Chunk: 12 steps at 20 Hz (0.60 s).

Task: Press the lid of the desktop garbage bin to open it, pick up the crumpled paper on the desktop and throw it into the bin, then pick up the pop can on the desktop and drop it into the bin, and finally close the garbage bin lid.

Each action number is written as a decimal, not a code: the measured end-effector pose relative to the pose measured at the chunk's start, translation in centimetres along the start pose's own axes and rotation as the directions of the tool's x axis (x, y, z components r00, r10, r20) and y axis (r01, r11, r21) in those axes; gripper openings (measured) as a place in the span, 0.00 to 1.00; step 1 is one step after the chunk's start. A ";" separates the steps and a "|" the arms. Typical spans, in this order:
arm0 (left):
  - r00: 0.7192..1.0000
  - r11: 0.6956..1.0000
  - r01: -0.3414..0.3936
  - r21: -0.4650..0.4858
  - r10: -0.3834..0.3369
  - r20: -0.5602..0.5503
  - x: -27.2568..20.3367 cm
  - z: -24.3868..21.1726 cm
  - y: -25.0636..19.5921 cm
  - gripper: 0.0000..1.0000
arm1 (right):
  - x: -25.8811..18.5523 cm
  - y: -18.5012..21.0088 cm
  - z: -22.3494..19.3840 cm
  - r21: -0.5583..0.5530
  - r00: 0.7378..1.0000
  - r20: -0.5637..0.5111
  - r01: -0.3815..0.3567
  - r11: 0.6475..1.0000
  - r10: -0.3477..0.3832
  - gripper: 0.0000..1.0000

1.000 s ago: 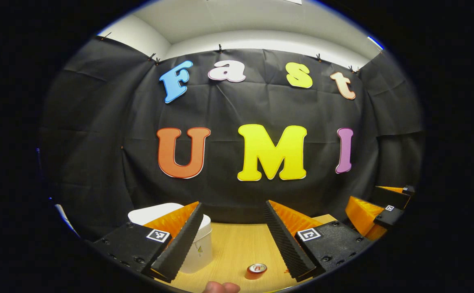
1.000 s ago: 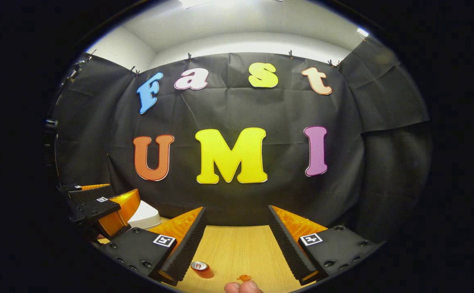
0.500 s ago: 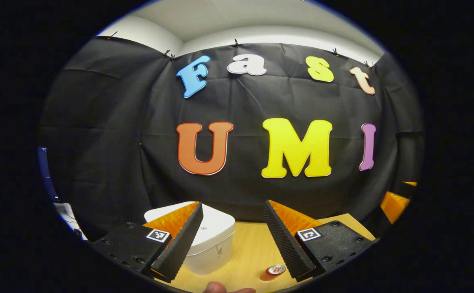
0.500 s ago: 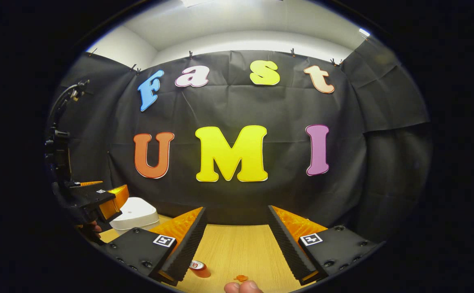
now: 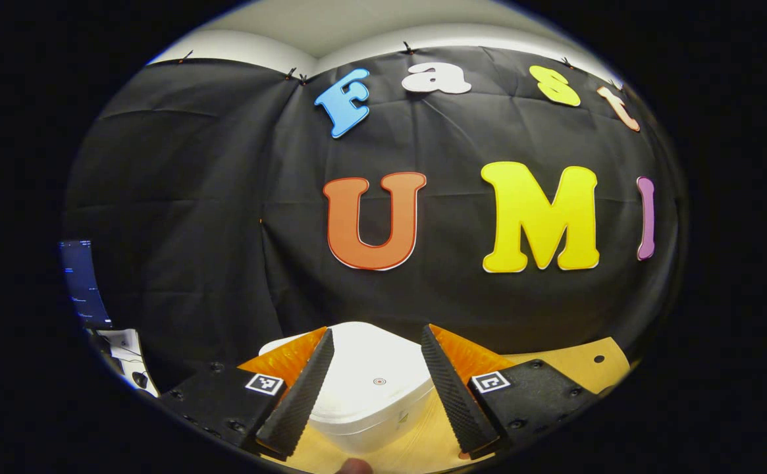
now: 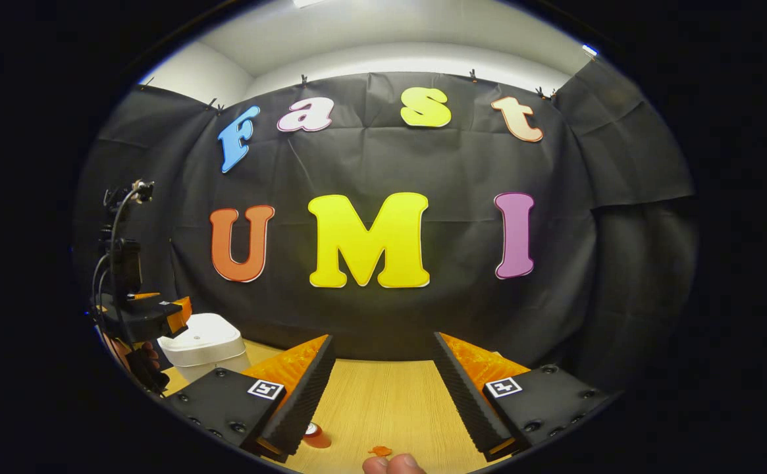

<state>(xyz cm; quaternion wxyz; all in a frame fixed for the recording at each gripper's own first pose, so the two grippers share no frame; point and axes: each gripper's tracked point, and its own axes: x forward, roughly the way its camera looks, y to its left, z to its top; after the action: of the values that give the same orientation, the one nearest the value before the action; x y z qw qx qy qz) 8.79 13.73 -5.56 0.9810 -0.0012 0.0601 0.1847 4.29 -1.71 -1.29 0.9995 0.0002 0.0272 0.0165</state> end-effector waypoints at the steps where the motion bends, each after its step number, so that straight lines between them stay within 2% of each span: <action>1: 1.000 1.000 -0.010 -0.008 0.010 -0.009 0.4 -0.3 0.1 0.84 | 0.2 -0.2 -0.1 -0.003 1.000 -0.001 0.000 1.000 0.000 0.95; 4: 0.998 0.999 -0.046 -0.002 0.046 -0.053 2.5 -2.0 0.6 0.77 | 1.0 -0.5 -0.4 0.001 1.000 -0.013 0.001 1.000 -0.001 0.95; 12: 0.982 0.995 -0.095 -0.017 0.091 -0.164 5.7 -5.7 0.8 0.46 | 2.4 -1.1 -1.7 -0.001 0.999 -0.049 -0.004 1.000 0.004 0.95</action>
<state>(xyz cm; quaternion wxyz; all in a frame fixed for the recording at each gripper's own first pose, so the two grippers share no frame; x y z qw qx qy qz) 13.07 16.41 -11.87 0.9630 -0.0259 0.1377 0.2303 6.65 -2.75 -3.13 0.9985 -0.0005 0.0515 0.0183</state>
